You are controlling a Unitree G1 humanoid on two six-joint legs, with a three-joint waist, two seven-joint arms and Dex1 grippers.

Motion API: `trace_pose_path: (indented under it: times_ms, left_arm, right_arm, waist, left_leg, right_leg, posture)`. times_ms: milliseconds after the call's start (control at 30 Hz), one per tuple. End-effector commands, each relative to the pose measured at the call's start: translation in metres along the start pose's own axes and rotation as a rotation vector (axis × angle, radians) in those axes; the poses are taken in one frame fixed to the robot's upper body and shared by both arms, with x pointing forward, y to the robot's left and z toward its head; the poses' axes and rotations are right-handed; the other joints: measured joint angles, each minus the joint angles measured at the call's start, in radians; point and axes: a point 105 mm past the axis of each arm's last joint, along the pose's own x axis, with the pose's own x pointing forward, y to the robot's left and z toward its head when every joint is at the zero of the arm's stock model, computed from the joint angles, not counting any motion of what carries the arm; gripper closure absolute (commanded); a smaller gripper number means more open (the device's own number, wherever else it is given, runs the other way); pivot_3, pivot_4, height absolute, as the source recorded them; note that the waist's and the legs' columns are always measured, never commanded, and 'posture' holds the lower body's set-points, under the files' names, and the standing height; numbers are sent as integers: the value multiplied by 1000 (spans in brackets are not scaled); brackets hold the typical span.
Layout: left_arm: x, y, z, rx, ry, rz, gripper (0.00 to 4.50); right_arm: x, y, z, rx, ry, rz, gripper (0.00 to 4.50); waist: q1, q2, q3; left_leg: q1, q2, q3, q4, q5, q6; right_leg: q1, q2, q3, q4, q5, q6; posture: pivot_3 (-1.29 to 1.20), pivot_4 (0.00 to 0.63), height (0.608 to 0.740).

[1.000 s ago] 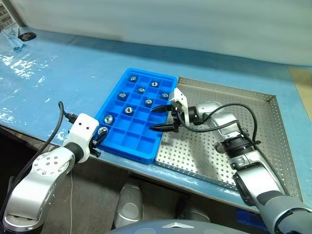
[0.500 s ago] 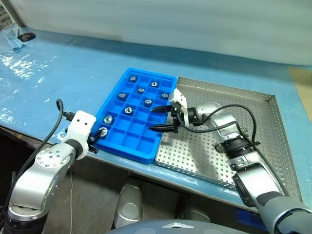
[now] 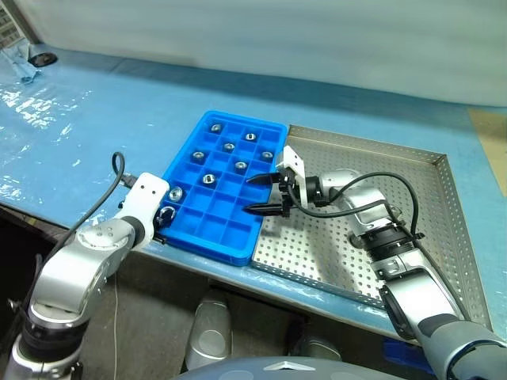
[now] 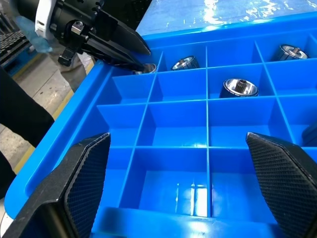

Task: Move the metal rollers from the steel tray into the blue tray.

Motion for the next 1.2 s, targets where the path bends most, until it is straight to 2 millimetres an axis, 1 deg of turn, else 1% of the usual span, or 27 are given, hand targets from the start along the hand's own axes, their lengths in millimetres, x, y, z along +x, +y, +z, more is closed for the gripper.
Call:
trace_pose_path:
  times_ms: [33, 167, 367, 533, 667, 900, 1133, 1200]
  left_arm:
    - [-3, -4, -3, -71, 51, -43, 2886]
    - [-11, 7, 2, -103, 22, -40, 2886]
    - [-20, 20, 7, -97, 7, -15, 2886]
    - [-25, 23, 16, -94, -29, -13, 2886]
    - [-25, 23, 7, -96, 4, -7, 2886]
    - [-26, 22, 0, -105, 39, -23, 2886]
    - [-15, 14, -18, -127, 126, -44, 2886]
    - [-12, 11, -19, -132, 135, -51, 2886]
  right_arm:
    - [-4, 0, 13, -48, -34, -11, 0]
    - [-3, 1, 12, -47, -36, -12, 0]
    - [-1, 1, 11, -47, -36, -11, 0]
    - [1, 2, 9, -43, -38, -7, 0]
    - [2, 2, 8, -43, -37, -4, 0]
    - [3, 1, 9, -48, -40, -6, 0]
    - [3, 2, 9, -48, -45, -9, 0]
    - [3, 2, 9, -47, -43, -9, 0]
  waist:
    - [-9, 0, 0]
    - [-22, 0, 0]
    - [-21, 0, 0]
    - [-20, 0, 0]
    - [-19, 0, 0]
    - [-19, 0, 0]
    - [-20, 0, 0]
    - [-21, 0, 0]
  left_leg:
    - [0, 0, 0, 0, 0, 0]
    - [-1, 0, 0, 0, 1, -2]
    - [-1, 0, -1, 0, 1, -2]
    - [-1, 0, -1, 0, 0, -1]
    - [-2, 0, -1, 0, 0, -1]
    - [-2, 0, -1, 0, 1, -2]
    - [-1, 0, -1, 0, 1, -1]
    - [0, 0, -1, -1, 1, -1]
  right_leg:
    - [0, 0, 0, 0, 0, 0]
    - [0, 0, 0, -1, 0, 0]
    - [0, 0, -1, -1, 0, 0]
    - [0, -1, -1, 0, 0, 0]
    - [0, 0, -1, 0, 0, 0]
    - [0, 0, -1, -1, 0, 0]
    - [0, 0, -1, 0, 0, 0]
    - [0, 0, -1, 0, 0, 0]
  posture:
    - [471, 150, 740]
    - [472, 150, 740]
    - [477, 150, 740]
    - [480, 150, 740]
    - [486, 150, 740]
    - [489, 150, 740]
    - [488, 150, 740]
    - [488, 150, 740]
